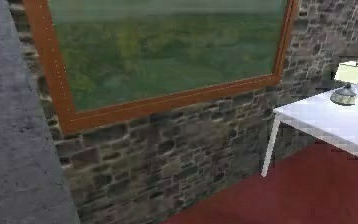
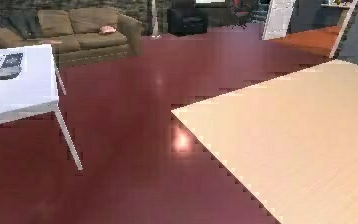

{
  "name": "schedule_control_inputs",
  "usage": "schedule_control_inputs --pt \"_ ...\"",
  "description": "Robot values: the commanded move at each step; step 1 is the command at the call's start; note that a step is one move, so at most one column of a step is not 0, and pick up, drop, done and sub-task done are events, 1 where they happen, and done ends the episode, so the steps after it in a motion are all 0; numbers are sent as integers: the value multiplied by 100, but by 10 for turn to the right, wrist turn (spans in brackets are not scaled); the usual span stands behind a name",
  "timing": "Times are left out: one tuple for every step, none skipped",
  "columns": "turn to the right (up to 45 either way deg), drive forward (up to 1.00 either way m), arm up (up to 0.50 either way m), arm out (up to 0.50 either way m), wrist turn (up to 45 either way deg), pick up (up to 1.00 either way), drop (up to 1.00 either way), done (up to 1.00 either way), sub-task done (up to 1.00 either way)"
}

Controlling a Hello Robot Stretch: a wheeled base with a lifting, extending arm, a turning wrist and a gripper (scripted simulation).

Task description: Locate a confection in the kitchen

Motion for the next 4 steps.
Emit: schedule_control_inputs --pt "450 0 0 0 0 0 0 0 0" --pt "450 0 0 0 0 0 0 0 0" --pt "450 0 0 0 0 0 0 0 0" --pt "300 0 0 0 0 0 0 0 0"
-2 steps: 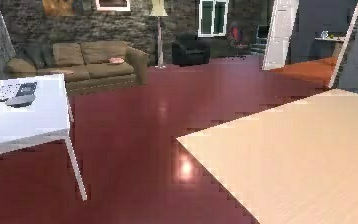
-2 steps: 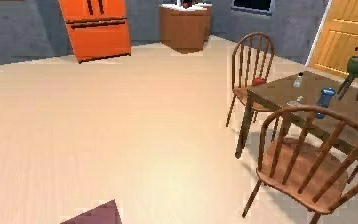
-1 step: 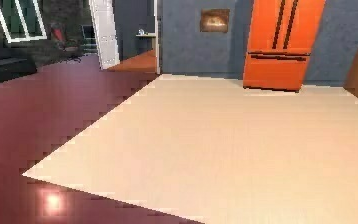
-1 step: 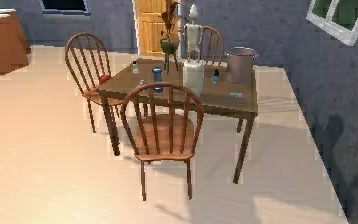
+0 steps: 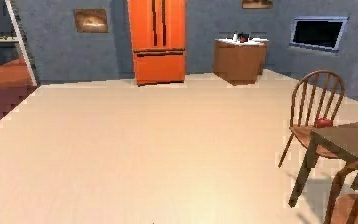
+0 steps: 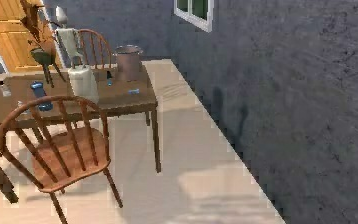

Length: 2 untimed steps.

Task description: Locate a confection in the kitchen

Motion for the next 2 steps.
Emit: schedule_control_inputs --pt "0 85 0 0 0 0 0 0 0" --pt "240 0 0 0 0 0 0 0 0"
